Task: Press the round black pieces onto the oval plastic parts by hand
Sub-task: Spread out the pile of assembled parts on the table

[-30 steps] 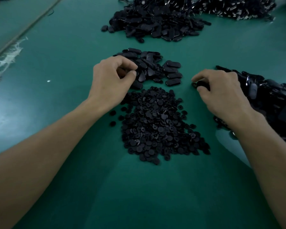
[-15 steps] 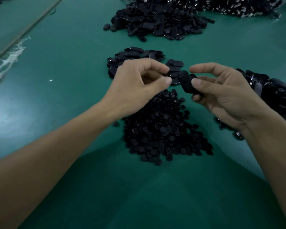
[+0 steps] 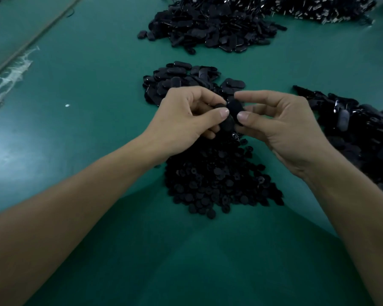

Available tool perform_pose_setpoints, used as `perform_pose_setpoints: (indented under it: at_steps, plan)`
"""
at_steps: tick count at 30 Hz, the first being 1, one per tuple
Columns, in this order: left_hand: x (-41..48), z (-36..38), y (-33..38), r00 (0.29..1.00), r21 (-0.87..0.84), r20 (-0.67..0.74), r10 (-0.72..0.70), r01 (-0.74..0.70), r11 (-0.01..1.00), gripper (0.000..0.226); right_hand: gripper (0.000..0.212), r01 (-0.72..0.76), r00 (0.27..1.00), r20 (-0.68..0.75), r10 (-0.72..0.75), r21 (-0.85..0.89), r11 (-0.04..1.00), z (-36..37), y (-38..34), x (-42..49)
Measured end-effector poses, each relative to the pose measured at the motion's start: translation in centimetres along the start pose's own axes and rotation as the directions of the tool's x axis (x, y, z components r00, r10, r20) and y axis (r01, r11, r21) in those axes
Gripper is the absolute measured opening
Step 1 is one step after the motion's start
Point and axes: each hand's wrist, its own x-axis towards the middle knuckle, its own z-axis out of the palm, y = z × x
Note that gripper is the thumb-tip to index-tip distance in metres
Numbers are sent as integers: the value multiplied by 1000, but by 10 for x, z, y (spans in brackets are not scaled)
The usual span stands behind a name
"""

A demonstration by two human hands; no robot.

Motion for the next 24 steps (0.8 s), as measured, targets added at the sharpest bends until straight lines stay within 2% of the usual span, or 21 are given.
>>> perform_pose_setpoints:
  at_steps: [6, 9, 13, 16, 19, 22, 24]
  plan:
    - [1, -2, -2, 999, 10, -30, 26, -26, 1000, 8, 28, 99, 995, 20, -98, -45, 994, 8, -1, 0]
    - [3, -6, -2, 998, 31, -27, 53, -52, 998, 10, 35, 127, 990, 63, -123, -53, 990, 11, 1, 1]
    - [12, -18, -6, 991, 34, -127, 35, -31, 999, 16, 36, 201, 978, 112, -178, -244, 949, 12, 3, 1]
    - [19, -31, -14, 952, -19, -305, -14, 9, 1000, 23, 29, 212, 977, 87, -194, -483, 850, 7, 2, -1]
    - [24, -43, -24, 911, 59, -413, 18, 7, 998, 20, 27, 197, 978, 94, -184, -688, 698, 0, -5, -4]
    - [26, -42, -30, 910, 252, -399, 110, -6, 968, 10, 29, 158, 986, 105, -128, -831, 533, -5, -12, -5]
    - [26, -40, -33, 924, 392, -343, 168, -22, 920, 17, 31, 105, 993, 68, -96, -880, 463, -7, -12, -8]
